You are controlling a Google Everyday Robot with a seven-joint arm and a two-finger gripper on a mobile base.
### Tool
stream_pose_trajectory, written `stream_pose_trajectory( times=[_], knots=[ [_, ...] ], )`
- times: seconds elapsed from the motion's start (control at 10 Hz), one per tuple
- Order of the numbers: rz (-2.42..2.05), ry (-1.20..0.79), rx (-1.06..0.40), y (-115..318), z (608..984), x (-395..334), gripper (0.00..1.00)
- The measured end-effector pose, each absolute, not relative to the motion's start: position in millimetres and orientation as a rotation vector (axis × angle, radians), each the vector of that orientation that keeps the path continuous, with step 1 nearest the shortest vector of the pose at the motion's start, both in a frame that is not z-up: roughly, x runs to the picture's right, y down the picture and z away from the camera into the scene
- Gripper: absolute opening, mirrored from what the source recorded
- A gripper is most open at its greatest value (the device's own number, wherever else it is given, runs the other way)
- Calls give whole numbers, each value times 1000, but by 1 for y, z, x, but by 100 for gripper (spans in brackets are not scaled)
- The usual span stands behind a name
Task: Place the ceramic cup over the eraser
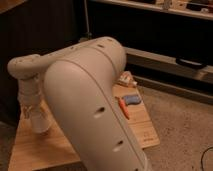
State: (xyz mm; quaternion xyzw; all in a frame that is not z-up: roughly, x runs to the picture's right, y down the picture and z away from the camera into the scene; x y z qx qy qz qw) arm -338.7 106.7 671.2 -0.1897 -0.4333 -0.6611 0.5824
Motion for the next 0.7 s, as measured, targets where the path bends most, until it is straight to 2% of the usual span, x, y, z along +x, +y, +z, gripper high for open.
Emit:
stream_pose_trajectory(
  times=[0.7],
  knots=[
    [-1399, -980, -347, 69, 617, -207, 0]
  ],
)
